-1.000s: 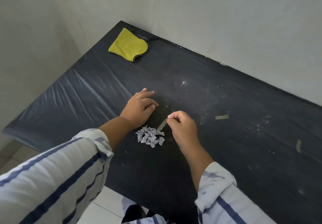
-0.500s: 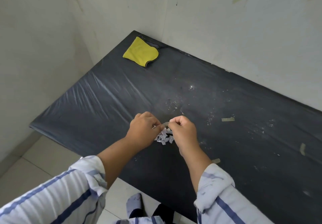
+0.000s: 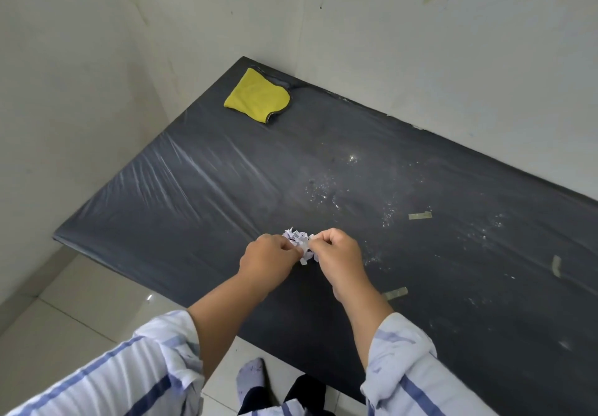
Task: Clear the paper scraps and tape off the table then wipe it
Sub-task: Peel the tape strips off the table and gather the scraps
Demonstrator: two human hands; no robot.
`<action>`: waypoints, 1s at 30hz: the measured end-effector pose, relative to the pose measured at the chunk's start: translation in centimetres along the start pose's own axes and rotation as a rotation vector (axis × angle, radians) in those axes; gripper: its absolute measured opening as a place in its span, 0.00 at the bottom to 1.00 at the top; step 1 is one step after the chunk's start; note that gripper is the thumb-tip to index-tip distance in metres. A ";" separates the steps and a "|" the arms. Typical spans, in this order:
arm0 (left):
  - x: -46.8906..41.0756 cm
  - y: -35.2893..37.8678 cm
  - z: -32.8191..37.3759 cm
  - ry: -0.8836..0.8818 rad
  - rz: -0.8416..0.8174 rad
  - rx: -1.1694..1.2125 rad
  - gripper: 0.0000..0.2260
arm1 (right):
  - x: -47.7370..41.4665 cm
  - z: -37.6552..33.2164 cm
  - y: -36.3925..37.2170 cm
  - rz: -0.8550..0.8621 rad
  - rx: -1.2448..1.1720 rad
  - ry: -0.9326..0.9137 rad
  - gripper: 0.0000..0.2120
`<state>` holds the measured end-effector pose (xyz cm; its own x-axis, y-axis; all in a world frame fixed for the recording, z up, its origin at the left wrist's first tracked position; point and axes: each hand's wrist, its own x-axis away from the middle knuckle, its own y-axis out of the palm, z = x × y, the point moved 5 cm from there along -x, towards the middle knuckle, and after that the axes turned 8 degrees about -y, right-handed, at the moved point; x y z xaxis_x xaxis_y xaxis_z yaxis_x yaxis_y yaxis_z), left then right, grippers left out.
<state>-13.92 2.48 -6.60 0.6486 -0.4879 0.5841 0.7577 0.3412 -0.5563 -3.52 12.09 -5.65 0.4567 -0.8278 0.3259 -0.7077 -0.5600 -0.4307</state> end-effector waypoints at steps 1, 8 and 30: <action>0.0 0.0 0.1 0.005 0.015 -0.030 0.13 | -0.1 0.0 0.1 0.000 0.023 -0.002 0.09; 0.0 -0.2 0.8 0.122 0.205 -0.346 0.13 | -0.6 -0.5 0.5 -0.023 0.393 -0.082 0.04; -0.7 -0.4 1.2 0.178 0.308 -0.484 0.13 | -0.6 0.0 1.0 0.044 0.534 -0.248 0.07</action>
<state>-14.57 3.63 -6.14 0.7792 -0.5664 0.2684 0.3907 0.1041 -0.9146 -4.49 11.98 -6.25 0.5908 -0.7979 0.1197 -0.3888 -0.4115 -0.8243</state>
